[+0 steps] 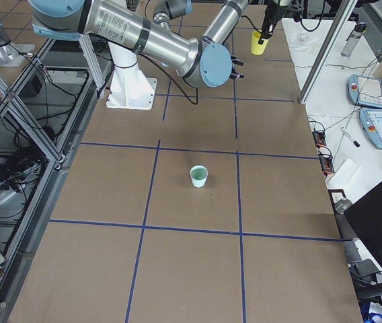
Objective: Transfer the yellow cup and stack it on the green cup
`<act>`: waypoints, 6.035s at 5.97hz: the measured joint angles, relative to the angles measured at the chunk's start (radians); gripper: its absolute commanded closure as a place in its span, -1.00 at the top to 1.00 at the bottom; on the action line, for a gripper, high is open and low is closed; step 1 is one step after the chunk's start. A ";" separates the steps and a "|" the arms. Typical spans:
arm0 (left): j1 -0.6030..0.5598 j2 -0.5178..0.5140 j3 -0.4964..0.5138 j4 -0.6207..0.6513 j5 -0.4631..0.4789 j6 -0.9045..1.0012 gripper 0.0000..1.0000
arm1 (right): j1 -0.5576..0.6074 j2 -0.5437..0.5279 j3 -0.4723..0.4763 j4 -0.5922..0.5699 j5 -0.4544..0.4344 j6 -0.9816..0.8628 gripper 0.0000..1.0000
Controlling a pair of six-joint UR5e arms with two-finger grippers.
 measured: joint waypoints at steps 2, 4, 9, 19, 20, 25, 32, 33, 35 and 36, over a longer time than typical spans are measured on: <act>-0.019 0.037 -0.044 -0.053 -0.048 0.128 0.98 | 0.064 -0.029 0.018 0.000 0.017 -0.047 -1.00; -0.126 0.086 -0.101 -0.078 -0.221 0.258 0.97 | 0.131 -0.209 0.185 -0.004 0.015 -0.157 -1.00; -0.477 0.309 -0.204 0.010 -0.917 0.519 0.99 | 0.350 -0.722 0.547 -0.008 -0.042 -0.687 -1.00; -0.833 0.466 -0.473 0.842 -1.621 0.741 1.00 | 0.171 -1.355 0.840 0.367 -0.045 -0.401 -1.00; -0.832 0.479 -0.487 0.833 -1.632 0.717 1.00 | 0.155 -1.373 0.828 0.404 -0.045 -0.386 -1.00; -0.832 0.486 -0.502 0.824 -1.636 0.706 1.00 | 0.078 -1.363 0.724 0.503 -0.057 -0.346 -0.99; -0.841 0.514 -0.471 0.755 -1.634 0.818 1.00 | 0.151 -1.380 0.702 0.518 -0.081 -0.462 1.00; -0.876 0.524 -0.426 0.743 -1.633 0.931 1.00 | 0.234 -1.423 0.701 0.520 -0.081 -0.553 1.00; -1.020 0.556 -0.300 0.738 -1.642 1.193 1.00 | 0.370 -1.509 0.702 0.522 -0.081 -0.622 1.00; -1.108 0.609 -0.256 0.738 -1.657 1.302 1.00 | 0.390 -1.529 0.700 0.522 -0.080 -0.621 1.00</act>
